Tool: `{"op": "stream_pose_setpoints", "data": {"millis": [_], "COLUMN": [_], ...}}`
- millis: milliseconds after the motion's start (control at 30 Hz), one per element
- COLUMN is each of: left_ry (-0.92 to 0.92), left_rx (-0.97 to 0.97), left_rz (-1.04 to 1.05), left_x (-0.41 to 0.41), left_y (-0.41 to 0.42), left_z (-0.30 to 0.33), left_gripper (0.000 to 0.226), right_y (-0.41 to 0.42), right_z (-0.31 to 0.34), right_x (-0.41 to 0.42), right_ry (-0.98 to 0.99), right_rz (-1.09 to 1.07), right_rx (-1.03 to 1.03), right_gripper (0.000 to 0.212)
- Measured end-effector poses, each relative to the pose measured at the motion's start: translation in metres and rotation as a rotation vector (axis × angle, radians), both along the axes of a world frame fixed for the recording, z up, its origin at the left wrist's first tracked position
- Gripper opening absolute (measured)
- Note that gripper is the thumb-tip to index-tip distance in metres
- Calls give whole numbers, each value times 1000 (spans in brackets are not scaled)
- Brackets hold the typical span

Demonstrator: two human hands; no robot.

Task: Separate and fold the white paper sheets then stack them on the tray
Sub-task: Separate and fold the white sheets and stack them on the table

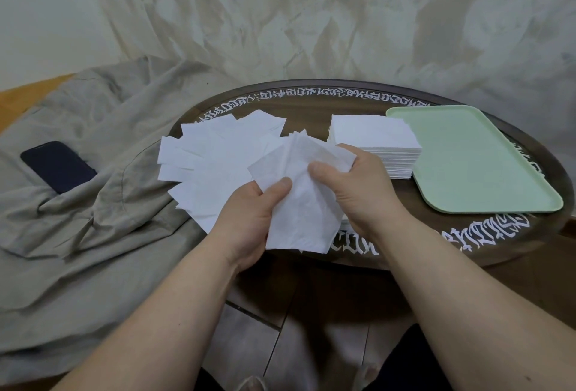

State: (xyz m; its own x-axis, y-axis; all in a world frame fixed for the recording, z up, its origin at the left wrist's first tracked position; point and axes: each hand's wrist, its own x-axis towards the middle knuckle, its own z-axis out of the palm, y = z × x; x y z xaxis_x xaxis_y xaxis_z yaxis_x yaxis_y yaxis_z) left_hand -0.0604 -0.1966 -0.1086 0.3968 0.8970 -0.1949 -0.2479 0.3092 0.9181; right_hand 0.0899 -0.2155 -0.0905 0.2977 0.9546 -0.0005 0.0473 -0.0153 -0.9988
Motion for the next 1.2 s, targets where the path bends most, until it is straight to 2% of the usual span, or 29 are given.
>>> {"op": "stream_pose_setpoints", "data": {"millis": [200,400,467,533,567,667,800,933,1033,1200], "left_ry": [31,39,46,56,60,71,66,38,32,1], "left_rx": [43,53,42,28,20,2,-33,-43,-50,-58], "left_rz": [38,36,39,46,55,109,152,142,130,103], "left_x": [0,-2,-3,-5,-6,-8,-8,-7,-8,-8], "left_y": [-1,-1,0,2,3,5,7,7,6,5], "left_z": [-1,0,0,1,1,0,1,3,4,5], "left_gripper": [20,19,19,19,19,17,17,18,17,22], "right_y": [-2,0,2,2,1,-2,-4,-6,-4,-1], "right_z": [-1,-1,-2,-1,-2,1,4,0,-4,-3], "right_x": [2,2,5,8,10,10,7,4,5,6], "right_ry": [-69,-176,-199,-170,-163,-150,-41,-8,20,208], "right_rz": [-4,-51,-88,-86,-76,-84,-32,140,121,84], "right_rx": [-7,18,21,19,18,107,181,31,-33,-41], "right_gripper": [6,14,28,44,41,13,16,8,11,12]}}
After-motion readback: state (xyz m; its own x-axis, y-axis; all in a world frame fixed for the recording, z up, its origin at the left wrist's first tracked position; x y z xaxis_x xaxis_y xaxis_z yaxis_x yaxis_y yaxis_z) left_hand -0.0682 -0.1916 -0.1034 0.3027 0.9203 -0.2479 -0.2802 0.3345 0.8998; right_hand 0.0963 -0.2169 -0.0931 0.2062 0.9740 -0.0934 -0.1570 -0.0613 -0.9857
